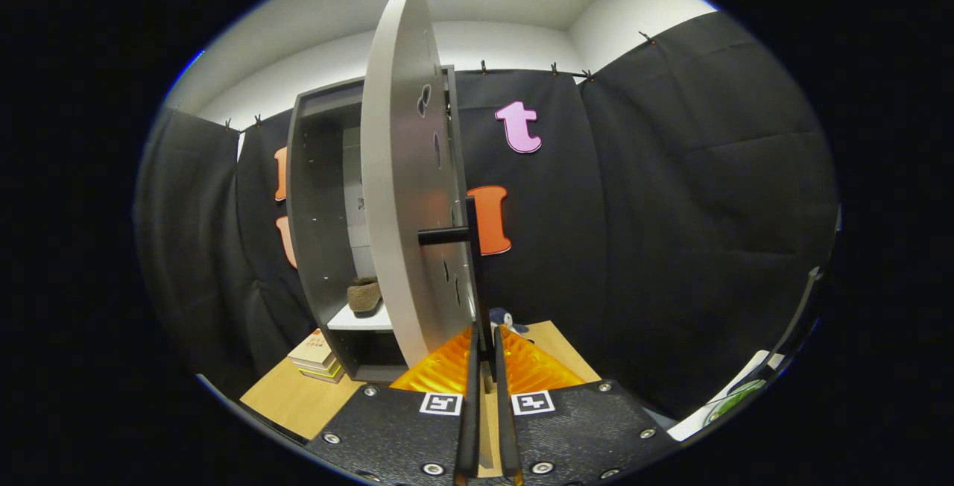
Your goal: Open the shoe cabinet door, grab the shoes and put them into the shoe cabinet, then close the shoe cabinet door.
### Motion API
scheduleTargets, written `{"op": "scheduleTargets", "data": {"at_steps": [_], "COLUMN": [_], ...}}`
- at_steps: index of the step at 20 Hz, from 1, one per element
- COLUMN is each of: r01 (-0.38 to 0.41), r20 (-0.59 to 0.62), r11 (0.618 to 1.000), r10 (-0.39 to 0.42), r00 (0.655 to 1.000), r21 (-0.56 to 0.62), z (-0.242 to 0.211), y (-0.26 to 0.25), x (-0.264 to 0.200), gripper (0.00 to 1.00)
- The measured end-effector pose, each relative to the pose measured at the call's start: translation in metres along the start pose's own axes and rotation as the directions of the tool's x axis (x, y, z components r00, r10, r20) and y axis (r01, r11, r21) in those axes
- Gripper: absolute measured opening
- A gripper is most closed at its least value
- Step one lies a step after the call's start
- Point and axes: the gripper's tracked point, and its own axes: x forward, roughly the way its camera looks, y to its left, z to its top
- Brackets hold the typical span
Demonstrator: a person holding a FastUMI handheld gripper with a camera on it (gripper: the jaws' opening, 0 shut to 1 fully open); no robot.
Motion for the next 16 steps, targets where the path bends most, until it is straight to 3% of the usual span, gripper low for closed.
{"op": "scheduleTargets", "data": {"at_steps": [4,8,16], "r01": [0.016,-0.028,0.072], "r20": [-0.001,-0.016,-0.007], "r11": [1.000,1.000,0.994], "r10": [-0.016,0.028,-0.073], "r00": [1.000,0.999,0.997], "r21": [-0.027,-0.014,-0.087], "z": [0.004,-0.001,-0.002], "y": [-0.031,-0.027,-0.025], "x": [0.005,0.000,-0.021], "gripper": [0.08,0.07,0.05]}}
